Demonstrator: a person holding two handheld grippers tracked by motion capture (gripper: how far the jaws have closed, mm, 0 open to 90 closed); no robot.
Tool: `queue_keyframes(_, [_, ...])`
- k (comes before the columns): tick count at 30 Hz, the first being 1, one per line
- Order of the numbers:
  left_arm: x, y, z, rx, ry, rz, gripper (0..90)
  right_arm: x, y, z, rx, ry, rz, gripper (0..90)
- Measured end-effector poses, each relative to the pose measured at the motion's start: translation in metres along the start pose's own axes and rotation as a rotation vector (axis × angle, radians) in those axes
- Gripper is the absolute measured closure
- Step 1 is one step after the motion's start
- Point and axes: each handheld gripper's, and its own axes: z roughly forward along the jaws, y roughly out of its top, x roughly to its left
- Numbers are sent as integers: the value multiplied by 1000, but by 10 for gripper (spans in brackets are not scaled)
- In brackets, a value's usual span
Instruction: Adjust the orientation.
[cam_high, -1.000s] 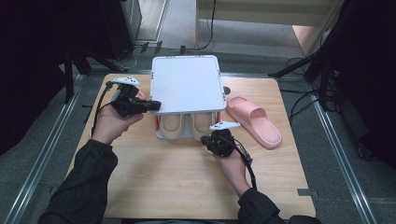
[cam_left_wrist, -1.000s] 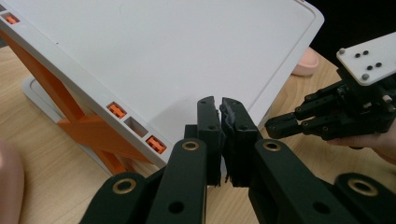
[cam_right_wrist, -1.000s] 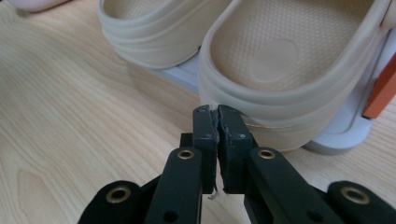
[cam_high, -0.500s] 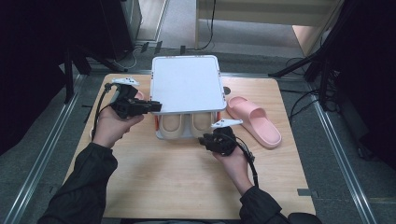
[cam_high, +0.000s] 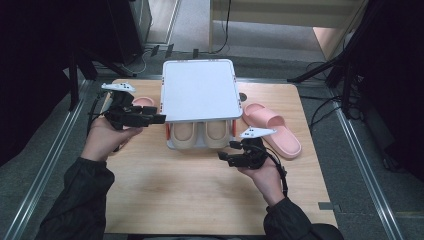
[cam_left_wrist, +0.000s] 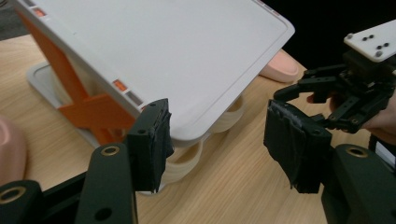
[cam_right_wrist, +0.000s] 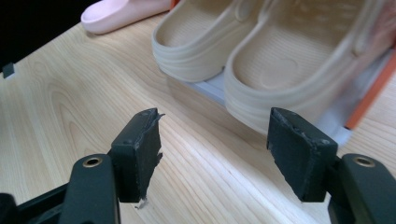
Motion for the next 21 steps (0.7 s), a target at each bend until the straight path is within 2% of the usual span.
queue_keyframes(3, [4,-5,-5,6,20,-7,394,-2,-4,-9,-5,-27,-21,368])
queue_keyframes(7, [8,-13,-10,0,53,-13,380,-9,-8,-17,-3,-24,-20,362])
queue_keyframes(11, [11,-21,-14,-1,75,-18,371,-18,-12,-22,22,-14,-9,346])
queue_keyframes(13, [14,-25,-16,-7,67,-27,369,-21,-13,-23,14,-24,-5,342])
queue_keyframes(18, [21,-34,-19,-2,109,-44,364,-25,-12,-24,-14,-50,10,343])
queue_keyframes(21, [28,-40,-20,2,121,-69,364,-26,-12,-22,-24,-59,8,343])
